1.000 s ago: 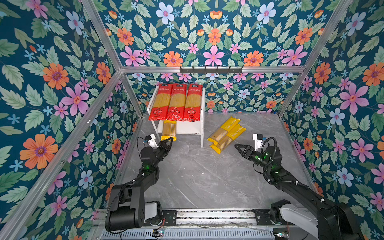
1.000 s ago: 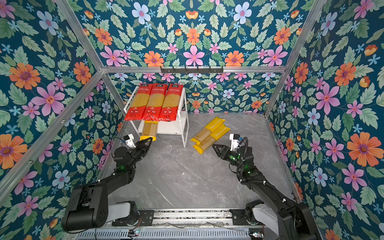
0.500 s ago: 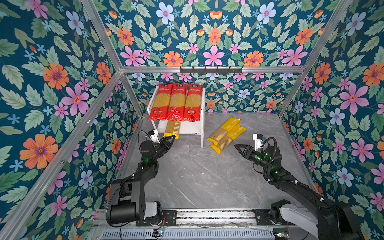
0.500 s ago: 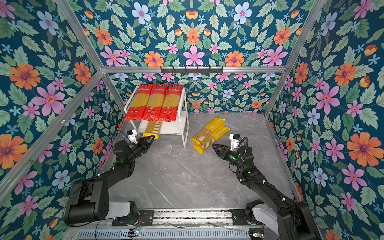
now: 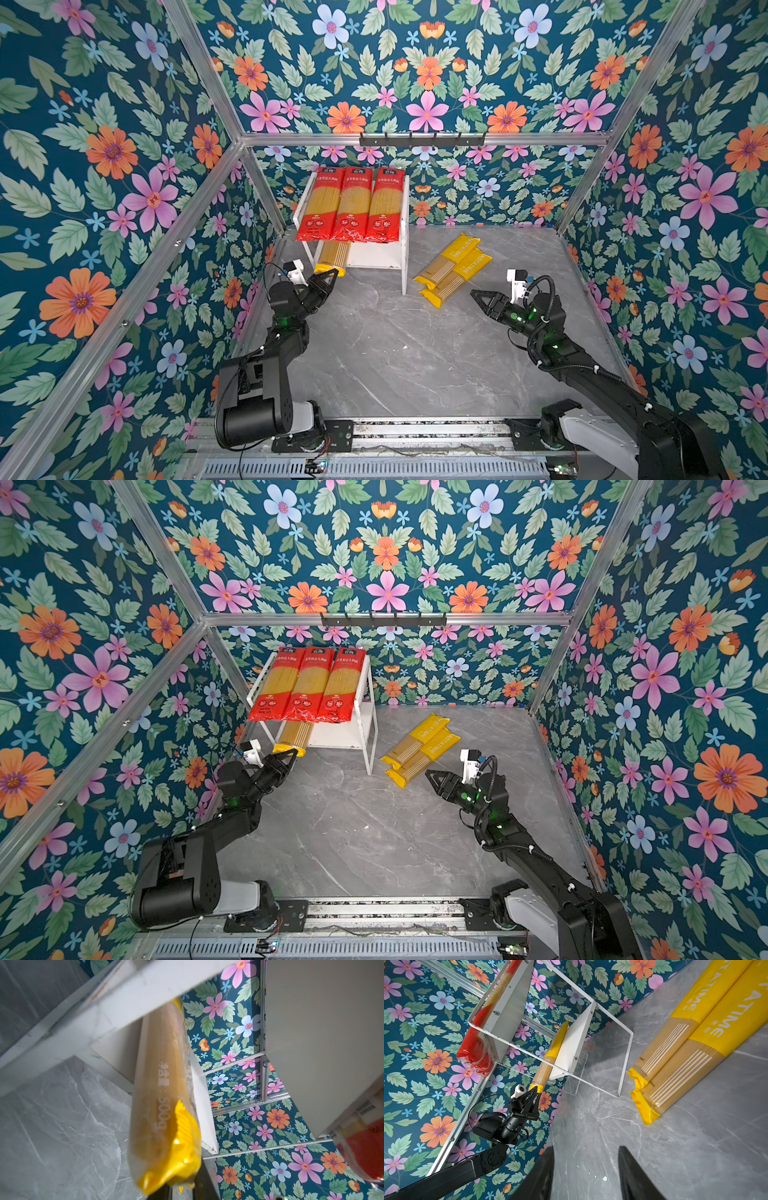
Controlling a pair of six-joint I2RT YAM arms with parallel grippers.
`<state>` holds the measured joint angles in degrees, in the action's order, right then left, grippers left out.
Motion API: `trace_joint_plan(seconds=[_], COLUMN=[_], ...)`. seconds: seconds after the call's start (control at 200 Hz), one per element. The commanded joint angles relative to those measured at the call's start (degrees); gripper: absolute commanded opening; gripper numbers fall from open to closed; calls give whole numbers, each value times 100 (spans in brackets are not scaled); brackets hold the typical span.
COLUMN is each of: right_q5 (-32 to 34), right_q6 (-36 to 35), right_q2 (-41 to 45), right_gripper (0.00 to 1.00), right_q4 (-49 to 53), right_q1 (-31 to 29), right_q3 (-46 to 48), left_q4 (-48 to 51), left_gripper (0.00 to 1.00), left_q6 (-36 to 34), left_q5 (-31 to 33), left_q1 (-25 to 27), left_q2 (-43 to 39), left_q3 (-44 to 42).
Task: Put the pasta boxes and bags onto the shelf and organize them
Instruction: 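Open the left gripper and withdraw it from the shelf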
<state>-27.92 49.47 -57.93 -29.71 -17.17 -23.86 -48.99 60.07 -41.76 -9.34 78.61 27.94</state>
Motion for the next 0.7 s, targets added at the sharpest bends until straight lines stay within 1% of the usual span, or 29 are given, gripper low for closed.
trace_joint_plan(seconds=[0.0,0.15,0.35,0.37,0.485,0.53,0.605,0.695], right_q5=[-7,-3,26,24,23,43,88,195], right_q6=[39,32,19,19,45,47,36,40], right_q2=[-32,9,12,4,-56,-67,-85,-134], right_gripper=[51,51,51,51,51,51,51,50], right_q4=[-212,-194,-187,-192,-151,-47,211,775], right_q1=[-2,-3,0,0,0,-4,-4,-5], right_q3=[18,34,51,55,20,-11,-68,-259], left_q4=[-137,-205,-133,-128,-124,-88,15,228], left_gripper=[0,0,0,2,26,33,41,46], left_q6=[-43,30,-33,-46,-44,-69,-127,-217], left_q5=[79,41,118,109,145,184,282,453], left_q1=[-32,-53,-50,-50,-55,-59,-55,-58], left_q2=[77,190,43,26,-151,-259,-490,-853], left_q3=[59,83,-8,-6,-127,-187,-300,-490])
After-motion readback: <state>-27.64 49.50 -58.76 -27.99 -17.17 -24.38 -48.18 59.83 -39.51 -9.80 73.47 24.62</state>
